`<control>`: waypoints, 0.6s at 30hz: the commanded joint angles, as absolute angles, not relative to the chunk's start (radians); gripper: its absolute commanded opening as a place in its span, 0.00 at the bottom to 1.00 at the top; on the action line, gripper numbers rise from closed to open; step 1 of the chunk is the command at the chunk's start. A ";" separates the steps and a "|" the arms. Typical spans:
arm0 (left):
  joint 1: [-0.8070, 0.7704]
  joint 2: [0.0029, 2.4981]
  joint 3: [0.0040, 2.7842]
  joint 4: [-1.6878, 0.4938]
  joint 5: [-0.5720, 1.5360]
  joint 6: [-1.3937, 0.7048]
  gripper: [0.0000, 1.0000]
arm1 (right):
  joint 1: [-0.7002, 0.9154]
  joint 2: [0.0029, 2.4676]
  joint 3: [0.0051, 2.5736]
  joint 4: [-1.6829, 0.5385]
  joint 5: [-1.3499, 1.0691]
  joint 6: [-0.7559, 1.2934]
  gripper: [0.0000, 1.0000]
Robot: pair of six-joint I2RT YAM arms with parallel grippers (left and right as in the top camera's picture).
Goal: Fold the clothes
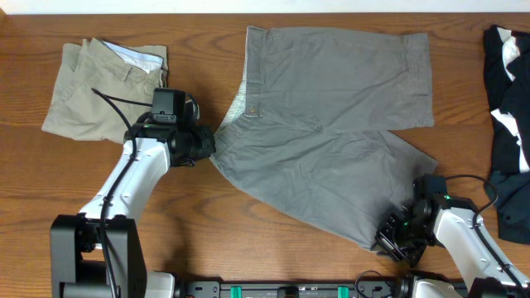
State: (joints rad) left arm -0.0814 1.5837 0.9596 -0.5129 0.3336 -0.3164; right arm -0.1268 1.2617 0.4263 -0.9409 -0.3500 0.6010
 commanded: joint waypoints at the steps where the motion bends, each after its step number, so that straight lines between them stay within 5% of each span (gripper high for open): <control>1: -0.081 1.573 0.954 -0.515 0.320 -0.307 0.07 | -0.131 1.257 0.424 -0.926 -0.364 0.611 0.01; 18: -0.081 1.460 0.955 -0.568 0.312 -0.258 0.06 | -0.133 1.196 0.911 -1.207 -0.283 0.462 0.01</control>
